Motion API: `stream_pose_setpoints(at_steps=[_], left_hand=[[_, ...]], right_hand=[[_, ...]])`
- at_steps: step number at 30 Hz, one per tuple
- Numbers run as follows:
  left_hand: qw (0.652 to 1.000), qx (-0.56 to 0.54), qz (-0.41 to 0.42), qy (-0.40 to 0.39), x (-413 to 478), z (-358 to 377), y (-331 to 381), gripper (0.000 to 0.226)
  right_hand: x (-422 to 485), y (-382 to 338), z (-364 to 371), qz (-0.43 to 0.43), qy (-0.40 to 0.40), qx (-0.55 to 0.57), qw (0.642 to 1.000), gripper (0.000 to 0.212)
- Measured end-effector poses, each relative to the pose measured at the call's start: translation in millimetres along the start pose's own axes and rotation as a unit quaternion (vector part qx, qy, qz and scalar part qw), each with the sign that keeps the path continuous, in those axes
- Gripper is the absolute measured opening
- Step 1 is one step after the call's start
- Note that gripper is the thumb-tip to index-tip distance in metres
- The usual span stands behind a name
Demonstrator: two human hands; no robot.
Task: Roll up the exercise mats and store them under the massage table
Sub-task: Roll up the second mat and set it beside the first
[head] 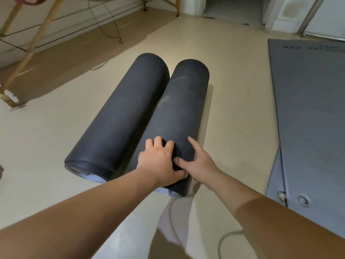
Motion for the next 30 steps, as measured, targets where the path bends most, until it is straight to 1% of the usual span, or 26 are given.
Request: stream_pose_setpoints(at_steps=[2,4,6,8,11,14,17,21,23,25,27,30], left_hand=[[1.0,-0.017,-0.024,0.0,1,8,-8,0.099],[0.998,-0.047,-0.044,0.019,3,16,-21,0.098],[0.995,-0.076,-0.057,0.039,6,22,-32,0.096],[0.99,-0.111,-0.068,0.05,10,25,-40,0.094],[0.983,-0.162,-0.071,0.06,11,30,-47,0.099],[0.97,-0.217,-0.082,0.074,8,30,-62,0.108],[0.957,-0.264,-0.095,0.067,6,30,-75,0.11],[0.956,-0.277,-0.084,0.049,8,39,-81,0.112],[0.959,-0.27,-0.076,0.045,8,45,-85,0.113],[0.962,-0.259,-0.075,0.037,8,53,-88,0.112],[0.969,-0.236,-0.071,0.032,8,59,-86,0.11],[0.984,-0.168,-0.056,0.031,11,64,-75,0.106]], right_hand=[[-2,2,6,0.05,-0.003,0.08,0.996,0.114],[-3,2,14,0.089,-0.031,0.142,0.985,0.12],[-4,0,21,0.095,-0.046,0.189,0.976,0.123],[-4,-3,27,0.088,-0.03,0.216,0.972,0.122],[-2,-5,31,0.064,0.0,0.23,0.971,0.112],[1,-12,35,0.029,0.007,0.181,0.983,0.097],[6,-16,37,-0.009,0.015,0.106,0.994,0.092],[2,-19,32,-0.032,0.04,0.026,0.998,0.085],[-1,-22,32,-0.043,0.066,-0.046,0.996,0.082],[0,-23,38,-0.086,0.076,-0.112,0.987,0.083],[2,-18,42,-0.116,0.069,-0.123,0.983,0.081],[4,-4,39,-0.1,0.063,-0.111,0.987,0.08]])
Point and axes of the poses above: each hand's wrist, its own x-axis towards the middle knuckle, its own z-axis out of the palm, y = z × x, the point moved 2 cm from there along x, towards the middle knuckle, and after that the axes turned 5 degrees about x, right-handed, at the moved point
